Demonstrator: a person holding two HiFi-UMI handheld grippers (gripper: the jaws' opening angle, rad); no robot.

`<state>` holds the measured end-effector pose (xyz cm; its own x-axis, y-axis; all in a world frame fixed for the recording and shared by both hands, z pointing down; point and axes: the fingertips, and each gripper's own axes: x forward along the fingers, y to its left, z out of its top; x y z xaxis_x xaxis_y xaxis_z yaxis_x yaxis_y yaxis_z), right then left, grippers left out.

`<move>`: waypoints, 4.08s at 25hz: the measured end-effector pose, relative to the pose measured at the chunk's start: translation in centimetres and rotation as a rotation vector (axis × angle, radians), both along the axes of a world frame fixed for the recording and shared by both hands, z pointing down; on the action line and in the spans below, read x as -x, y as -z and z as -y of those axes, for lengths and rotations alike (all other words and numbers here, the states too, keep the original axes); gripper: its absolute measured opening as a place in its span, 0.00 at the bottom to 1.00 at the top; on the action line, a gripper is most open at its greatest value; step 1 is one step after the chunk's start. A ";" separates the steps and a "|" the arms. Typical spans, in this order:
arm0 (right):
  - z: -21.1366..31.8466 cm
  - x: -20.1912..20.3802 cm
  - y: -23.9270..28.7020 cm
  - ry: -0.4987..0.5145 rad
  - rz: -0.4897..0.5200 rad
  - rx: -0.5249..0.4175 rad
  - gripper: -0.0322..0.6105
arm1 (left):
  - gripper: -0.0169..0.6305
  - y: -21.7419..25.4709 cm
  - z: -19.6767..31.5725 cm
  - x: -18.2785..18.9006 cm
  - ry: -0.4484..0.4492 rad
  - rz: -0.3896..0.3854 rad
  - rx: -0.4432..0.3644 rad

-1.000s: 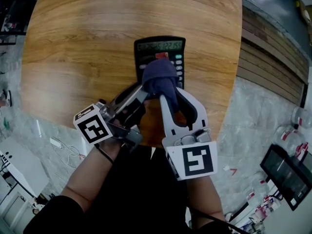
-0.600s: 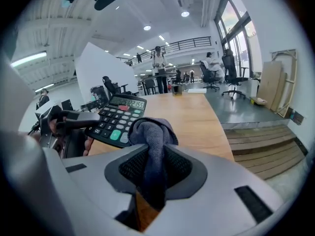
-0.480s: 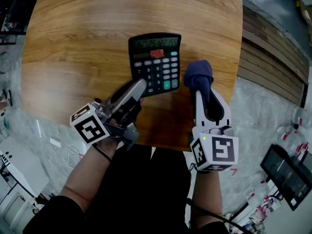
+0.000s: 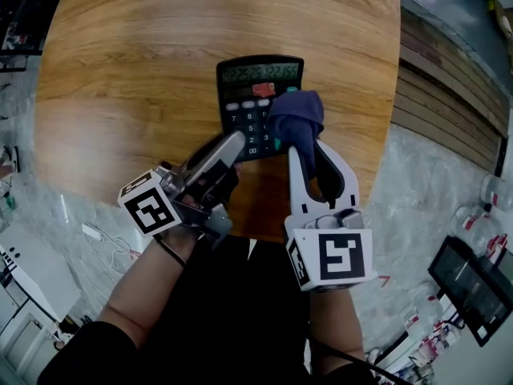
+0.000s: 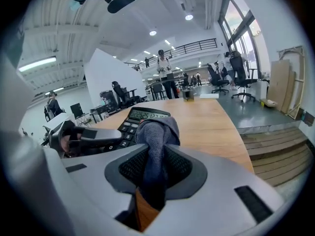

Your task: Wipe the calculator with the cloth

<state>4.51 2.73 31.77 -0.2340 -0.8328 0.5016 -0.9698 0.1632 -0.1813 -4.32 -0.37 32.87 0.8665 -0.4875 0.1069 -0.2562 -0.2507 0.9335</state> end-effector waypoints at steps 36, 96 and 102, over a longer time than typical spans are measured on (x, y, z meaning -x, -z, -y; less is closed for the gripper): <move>0.4 5.7 3.3 0.138 0.141 -0.052 0.18 | 0.14 -0.3 -1.8 -0.6 -0.107 0.040 -0.035; -1.2 6.4 0.9 0.199 0.003 -0.282 0.18 | 0.14 5.1 -0.5 -0.8 -0.102 -0.345 0.153; -4.9 3.2 1.9 0.200 -0.021 -0.302 0.18 | 0.14 5.2 -0.5 -0.6 -0.053 -0.317 0.130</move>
